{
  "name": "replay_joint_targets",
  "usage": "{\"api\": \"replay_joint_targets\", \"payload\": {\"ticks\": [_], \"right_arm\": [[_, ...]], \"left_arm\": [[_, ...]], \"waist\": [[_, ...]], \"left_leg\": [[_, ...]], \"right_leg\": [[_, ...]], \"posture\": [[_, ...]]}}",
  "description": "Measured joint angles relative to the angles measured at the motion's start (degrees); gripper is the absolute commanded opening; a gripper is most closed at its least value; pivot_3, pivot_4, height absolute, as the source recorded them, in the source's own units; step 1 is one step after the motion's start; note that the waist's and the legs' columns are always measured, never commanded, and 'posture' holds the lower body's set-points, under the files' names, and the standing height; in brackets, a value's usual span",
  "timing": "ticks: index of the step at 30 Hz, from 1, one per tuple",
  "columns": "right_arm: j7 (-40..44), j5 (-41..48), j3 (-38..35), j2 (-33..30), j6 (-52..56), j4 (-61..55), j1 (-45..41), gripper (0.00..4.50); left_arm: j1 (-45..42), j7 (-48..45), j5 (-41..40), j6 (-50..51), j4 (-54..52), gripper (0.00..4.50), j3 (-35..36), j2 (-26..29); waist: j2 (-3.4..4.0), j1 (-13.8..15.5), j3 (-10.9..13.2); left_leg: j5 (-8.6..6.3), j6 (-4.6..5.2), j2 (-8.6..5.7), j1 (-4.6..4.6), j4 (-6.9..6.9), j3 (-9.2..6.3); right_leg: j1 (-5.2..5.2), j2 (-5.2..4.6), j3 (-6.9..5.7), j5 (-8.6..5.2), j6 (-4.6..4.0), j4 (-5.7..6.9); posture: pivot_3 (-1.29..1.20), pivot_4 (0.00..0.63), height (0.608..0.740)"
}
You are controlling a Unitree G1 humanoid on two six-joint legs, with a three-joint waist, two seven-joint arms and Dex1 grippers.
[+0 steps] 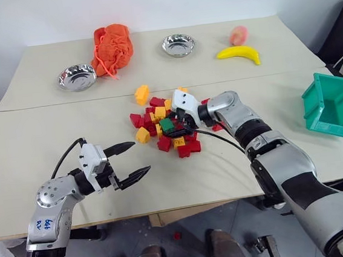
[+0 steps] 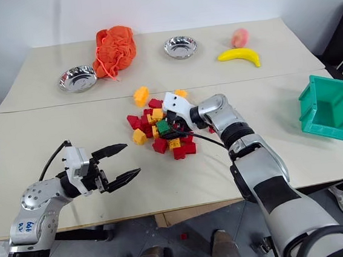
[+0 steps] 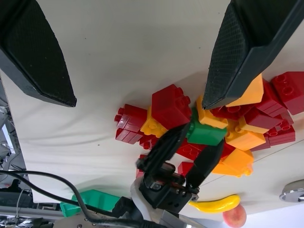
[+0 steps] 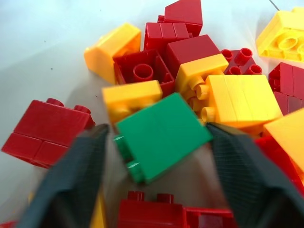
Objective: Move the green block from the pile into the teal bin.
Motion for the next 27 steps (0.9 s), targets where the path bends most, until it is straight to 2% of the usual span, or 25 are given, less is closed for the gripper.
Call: {"api": "replay_joint_targets", "payload": {"ticks": [7,13,15,19,22,24,27], "right_arm": [[-0.56,0.14,-0.6,-0.01,-1.97,0.35,0.23,2.46],[5.57,7.33,-7.83,-5.37,-4.83,-8.5,4.69,2.46],[5.22,10.33,-11.37,-8.23,-4.26,-14.4,8.04,2.46],[1.31,16.65,-20.31,-18.08,0.64,-32.02,20.59,2.46],[-4.58,20.27,-28.98,-26.13,7.16,-42.98,30.03,2.46],[-8.27,21.47,-34.73,-31.32,10.36,-48.25,35.27,2.46],[-14.36,21.81,-42.91,-35.81,11.19,-50.64,41.94,2.46]], "left_arm": [[-0.91,-0.16,-0.07,0.01,0.01,4.5,-0.17,0.03],[-3.5,0.02,-2.25,1.08,-0.36,4.5,-1.88,-1.94],[-4.54,0.06,-2.3,1.27,-0.42,4.5,-3.13,-3.06],[-6.83,0.07,-2.32,1.05,0.07,4.5,-5.84,-6.22],[-9.56,0.08,-2.15,0.61,2.42,4.5,-7.85,-8.75],[-11.05,0.01,-1.99,0.01,3.6,4.5,-9.18,-10.36],[-14.86,0.02,-1.25,-1.03,6.45,4.5,-10.9,-13.27]], "waist": [[0.01,-0.01,0.01],[0.02,0.54,0.02],[0.02,0.71,0.02],[0.03,2.29,0.03],[0.07,3.28,0.04],[0.08,3.47,0.04],[0.08,3.58,0.04]], "left_leg": [[0.0,-0.01,0.0,0.0,0.0,0.0],[0.0,0.0,-0.02,-0.05,0.06,-0.04],[0.0,0.0,-0.02,-0.06,0.05,-0.05],[-0.01,0.01,-0.04,-0.08,0.07,-0.01],[-0.01,0.02,-0.04,-0.07,0.08,0.12],[-0.01,0.02,-0.02,-0.02,0.08,0.17],[-0.01,0.06,-0.02,0.03,0.08,0.27]], "right_leg": [[-0.01,0.0,0.0,0.0,0.0,0.01],[0.01,-0.03,-0.01,0.0,0.0,-0.01],[0.01,-0.02,-0.03,0.0,0.0,-0.01],[0.04,-0.04,-0.04,0.0,0.01,-0.06],[0.04,-0.03,-0.01,0.01,0.02,-0.08],[0.05,-0.03,0.01,0.01,0.02,-0.09],[0.11,-0.03,0.04,0.02,0.04,-0.11]], "posture": [[0.0,0.15,0.74],[0.0,0.15,0.74],[0.0,0.15,0.74],[0.0,0.15,0.74],[0.0,0.15,0.74],[0.0,0.15,0.74],[0.0,0.15,0.74]]}}
